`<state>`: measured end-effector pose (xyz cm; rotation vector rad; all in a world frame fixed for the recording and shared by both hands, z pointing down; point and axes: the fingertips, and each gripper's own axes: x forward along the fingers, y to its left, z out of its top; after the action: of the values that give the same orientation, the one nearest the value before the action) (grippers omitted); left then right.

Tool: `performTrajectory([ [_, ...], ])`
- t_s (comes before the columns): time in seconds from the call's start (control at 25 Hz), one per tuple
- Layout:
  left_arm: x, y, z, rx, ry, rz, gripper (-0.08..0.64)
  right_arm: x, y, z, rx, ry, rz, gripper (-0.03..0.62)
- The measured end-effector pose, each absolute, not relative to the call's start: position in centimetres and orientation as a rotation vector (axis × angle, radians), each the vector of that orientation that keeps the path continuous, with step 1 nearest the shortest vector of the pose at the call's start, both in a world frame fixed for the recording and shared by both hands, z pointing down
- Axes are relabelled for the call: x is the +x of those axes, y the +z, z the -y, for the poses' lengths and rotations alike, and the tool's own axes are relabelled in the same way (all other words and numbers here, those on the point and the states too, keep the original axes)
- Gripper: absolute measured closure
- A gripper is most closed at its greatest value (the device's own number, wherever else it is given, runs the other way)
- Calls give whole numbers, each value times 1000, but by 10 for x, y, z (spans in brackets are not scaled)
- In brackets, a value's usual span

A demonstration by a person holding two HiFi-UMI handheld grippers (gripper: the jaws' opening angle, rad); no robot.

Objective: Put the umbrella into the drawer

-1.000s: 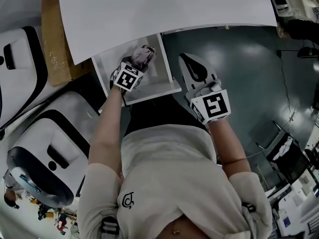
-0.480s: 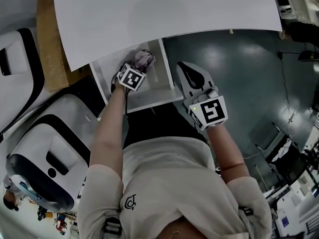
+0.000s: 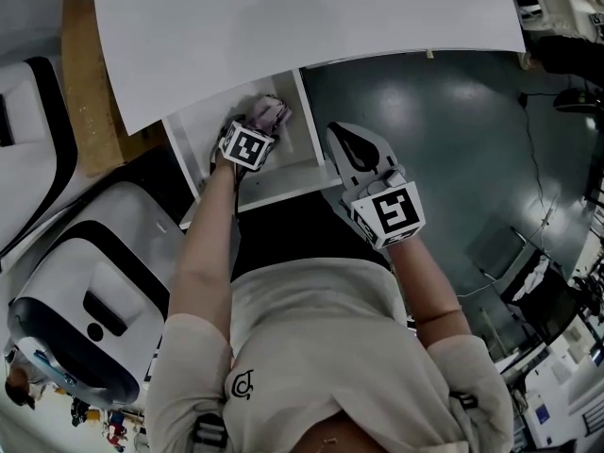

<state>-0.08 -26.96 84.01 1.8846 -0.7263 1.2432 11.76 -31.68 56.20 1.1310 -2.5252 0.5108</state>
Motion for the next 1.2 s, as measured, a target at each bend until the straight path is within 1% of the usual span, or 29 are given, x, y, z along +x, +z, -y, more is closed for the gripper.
performTrajectory([
  [0.08, -2, 828, 275, 1906, 1235, 752, 130, 115, 557, 316, 1127, 500, 2535, 586],
  [0.28, -5, 776, 294, 2034, 1170, 865, 135, 108, 540, 316, 1134, 476, 2573, 586],
  [0.32, -6, 763, 296, 2057, 1150, 898, 152, 107, 535, 315, 1132, 465, 2580, 586],
  [0.4, -9, 738, 299, 2097, 1120, 963, 217, 105, 527, 314, 1126, 450, 2590, 586],
  [0.52, -15, 705, 306, 2130, 1058, 1059, 341, 103, 519, 311, 1129, 438, 2600, 586],
  [0.6, -17, 683, 309, 2141, 1025, 1107, 410, 102, 511, 309, 1130, 422, 2606, 586],
  [0.72, -20, 651, 311, 2179, 1003, 1168, 502, 100, 502, 304, 1125, 436, 2616, 586],
  [0.8, -23, 629, 311, 2205, 969, 1209, 541, 98, 497, 301, 1119, 446, 2624, 586],
  [1.2, -33, 467, 318, 2448, 612, 1528, 548, 89, 449, 311, 1078, 285, 2697, 586],
])
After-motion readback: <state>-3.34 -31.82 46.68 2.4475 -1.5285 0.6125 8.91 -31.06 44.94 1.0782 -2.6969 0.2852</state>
